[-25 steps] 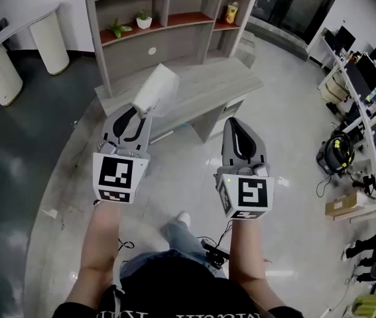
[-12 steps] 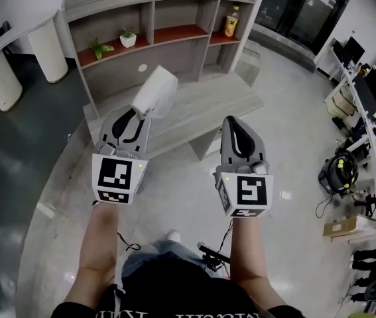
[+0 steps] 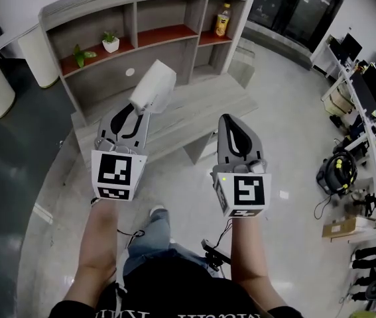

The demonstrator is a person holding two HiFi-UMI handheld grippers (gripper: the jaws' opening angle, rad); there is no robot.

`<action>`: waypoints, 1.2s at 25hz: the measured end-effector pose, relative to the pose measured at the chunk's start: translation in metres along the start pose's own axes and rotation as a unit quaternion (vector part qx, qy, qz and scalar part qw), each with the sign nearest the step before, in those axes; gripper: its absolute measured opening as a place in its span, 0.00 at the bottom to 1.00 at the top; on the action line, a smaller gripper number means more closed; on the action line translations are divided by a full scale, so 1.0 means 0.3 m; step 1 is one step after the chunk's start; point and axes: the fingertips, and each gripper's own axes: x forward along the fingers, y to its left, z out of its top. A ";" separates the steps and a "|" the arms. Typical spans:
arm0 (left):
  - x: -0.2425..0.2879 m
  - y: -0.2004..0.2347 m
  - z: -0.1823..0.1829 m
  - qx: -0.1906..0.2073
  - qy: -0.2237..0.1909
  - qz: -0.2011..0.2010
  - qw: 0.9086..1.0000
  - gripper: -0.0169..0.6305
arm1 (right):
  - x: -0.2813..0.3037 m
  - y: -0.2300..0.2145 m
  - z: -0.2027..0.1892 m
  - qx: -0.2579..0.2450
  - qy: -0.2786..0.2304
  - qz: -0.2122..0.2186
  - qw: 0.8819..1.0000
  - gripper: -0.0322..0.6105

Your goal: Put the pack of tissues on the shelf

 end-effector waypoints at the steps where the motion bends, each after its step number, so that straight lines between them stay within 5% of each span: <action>1: 0.021 -0.003 -0.005 -0.002 -0.001 -0.001 1.000 0.17 | 0.012 -0.014 -0.007 -0.001 -0.002 -0.002 1.000 0.08; 30: 0.791 0.267 -0.180 -0.030 0.006 0.051 0.998 0.17 | 0.823 -0.323 -0.174 0.007 0.007 0.047 0.999 0.08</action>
